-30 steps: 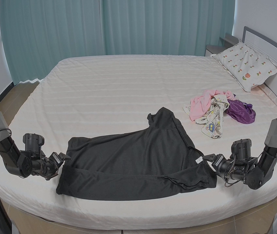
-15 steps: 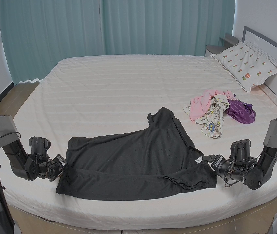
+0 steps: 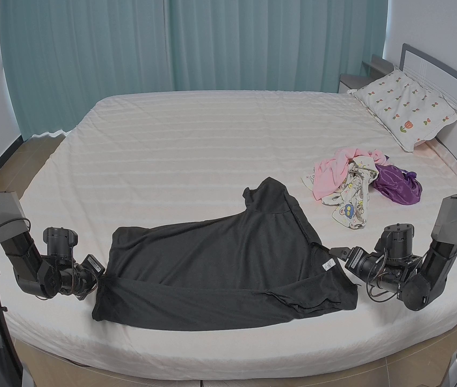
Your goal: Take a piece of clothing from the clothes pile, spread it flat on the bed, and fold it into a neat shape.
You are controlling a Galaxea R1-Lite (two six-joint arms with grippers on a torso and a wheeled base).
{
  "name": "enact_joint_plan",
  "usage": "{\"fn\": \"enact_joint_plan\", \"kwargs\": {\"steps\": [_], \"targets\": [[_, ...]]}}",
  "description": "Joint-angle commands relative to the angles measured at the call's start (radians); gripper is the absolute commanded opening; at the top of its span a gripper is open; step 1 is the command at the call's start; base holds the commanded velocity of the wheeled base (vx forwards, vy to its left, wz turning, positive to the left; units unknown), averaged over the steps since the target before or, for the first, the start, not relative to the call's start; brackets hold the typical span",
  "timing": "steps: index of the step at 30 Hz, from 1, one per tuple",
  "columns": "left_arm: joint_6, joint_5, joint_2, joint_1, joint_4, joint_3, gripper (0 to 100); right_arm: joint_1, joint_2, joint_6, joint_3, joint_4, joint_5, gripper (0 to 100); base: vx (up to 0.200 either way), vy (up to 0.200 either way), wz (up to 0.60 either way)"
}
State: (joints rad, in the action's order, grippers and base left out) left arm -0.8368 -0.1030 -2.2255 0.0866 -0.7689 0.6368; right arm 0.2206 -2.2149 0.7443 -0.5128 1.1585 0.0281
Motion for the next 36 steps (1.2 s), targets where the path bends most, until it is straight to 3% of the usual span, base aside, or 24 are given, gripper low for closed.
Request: {"fn": "enact_joint_plan", "kwargs": {"steps": [1, 5, 12, 16, 19, 22, 34, 35, 36], "targets": [[-0.021, -0.003, 0.017, 0.018, -0.024, -0.025, 0, 0.008, -0.043, -0.043, -0.069, -0.011, 0.007, 100, 0.0, 0.0, 0.0], [-0.021, -0.014, 0.023, 0.024, -0.069, -0.057, 0, 0.025, -0.089, -0.052, -0.112, -0.002, 0.012, 100, 0.0, 0.0, 0.0], [-0.021, -0.015, 0.015, 0.021, -0.081, -0.058, 0, -0.004, -0.143, -0.059, -0.095, 0.041, 0.087, 100, 0.0, 0.0, 0.0], [-0.022, -0.032, 0.015, 0.021, -0.081, -0.058, 0, -0.058, -0.124, -0.158, -0.067, 0.073, 0.205, 100, 0.0, 0.0, 0.0], [-0.022, -0.034, 0.015, 0.021, -0.081, -0.06, 0, -0.07, -0.118, -0.177, -0.052, 0.073, 0.311, 100, 0.0, 0.0, 0.0], [-0.022, -0.034, 0.015, 0.021, -0.081, -0.06, 0, -0.075, -0.143, -0.184, -0.056, 0.072, 0.363, 100, 0.0, 0.0, 0.0], [-0.027, -0.034, 0.017, 0.021, -0.081, -0.065, 0, -0.06, -0.266, -0.221, -0.127, 0.072, 0.404, 100, 0.0, 0.0, 0.0], [-0.033, -0.034, 0.015, 0.021, -0.081, -0.065, 0, -0.058, -0.269, -0.221, -0.132, 0.072, 0.404, 0, 0.0, 0.0, 0.0], [-0.036, -0.034, 0.015, 0.021, -0.081, -0.065, 0, -0.057, -0.269, -0.221, -0.135, 0.073, 0.404, 0, 0.0, 0.0, 0.0]]}}
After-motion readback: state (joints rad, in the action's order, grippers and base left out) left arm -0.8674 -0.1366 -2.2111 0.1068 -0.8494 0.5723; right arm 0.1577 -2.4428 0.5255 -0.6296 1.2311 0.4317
